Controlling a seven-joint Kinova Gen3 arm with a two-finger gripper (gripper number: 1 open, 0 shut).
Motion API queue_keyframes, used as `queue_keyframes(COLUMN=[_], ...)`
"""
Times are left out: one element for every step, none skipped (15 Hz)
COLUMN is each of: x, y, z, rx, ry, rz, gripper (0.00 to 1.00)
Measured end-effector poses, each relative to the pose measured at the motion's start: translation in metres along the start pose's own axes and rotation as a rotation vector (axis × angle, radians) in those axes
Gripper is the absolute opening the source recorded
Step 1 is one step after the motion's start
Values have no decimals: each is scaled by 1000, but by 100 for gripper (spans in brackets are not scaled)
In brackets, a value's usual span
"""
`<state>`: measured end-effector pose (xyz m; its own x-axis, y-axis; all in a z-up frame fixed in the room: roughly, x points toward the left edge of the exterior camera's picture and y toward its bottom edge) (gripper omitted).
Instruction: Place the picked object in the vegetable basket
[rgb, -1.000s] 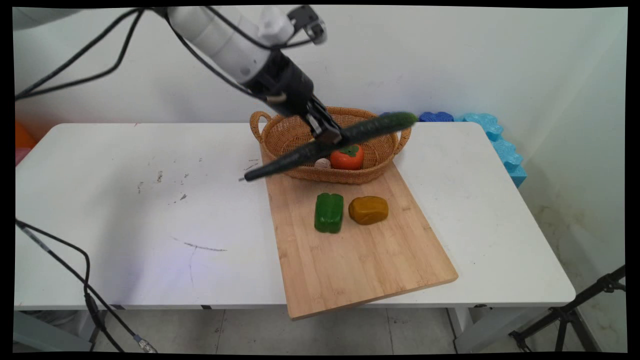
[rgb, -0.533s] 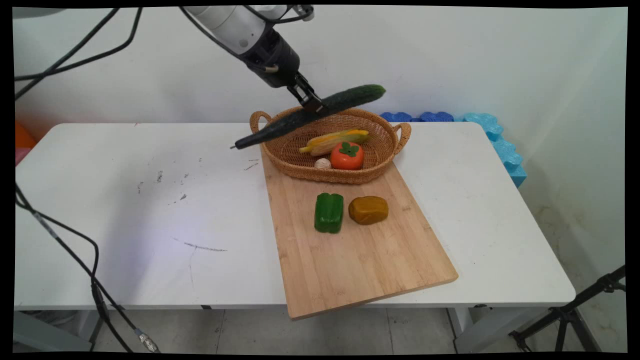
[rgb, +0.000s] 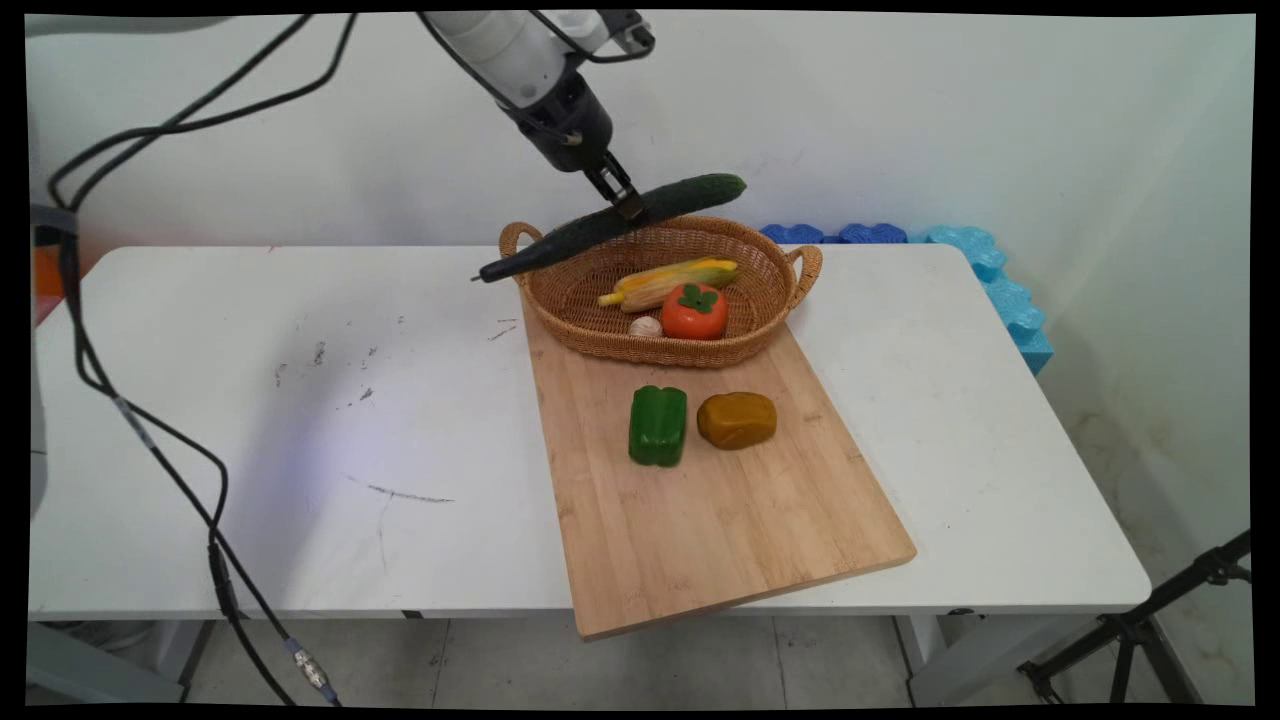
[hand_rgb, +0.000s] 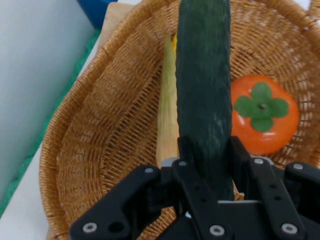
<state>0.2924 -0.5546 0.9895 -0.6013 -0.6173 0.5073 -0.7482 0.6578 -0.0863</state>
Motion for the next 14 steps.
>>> queue_keyframes(x=[3, 5, 8, 10, 13, 15, 19, 21, 22, 24, 25, 26, 26, 27], y=[-2, -3, -5, -6, -8, -9, -12, -13, -14, -15, -17, -18, -18, -19], z=[7, 13, 20, 26, 33, 39, 51, 57, 62, 67, 74, 79, 84, 88], rx=[4, 6, 8, 9, 10, 10, 10, 10, 10, 10, 10, 9, 8, 7], ry=[-9, -15, -23, -27, -33, -36, -45, -49, -53, -57, -63, -68, -73, -77], rz=[-3, -5, -7, -8, -10, -11, -12, -13, -14, -15, -16, -17, -17, -16], gripper=[0, 0, 0, 0, 0, 0, 0, 0, 0, 0, 0, 0, 0, 0])
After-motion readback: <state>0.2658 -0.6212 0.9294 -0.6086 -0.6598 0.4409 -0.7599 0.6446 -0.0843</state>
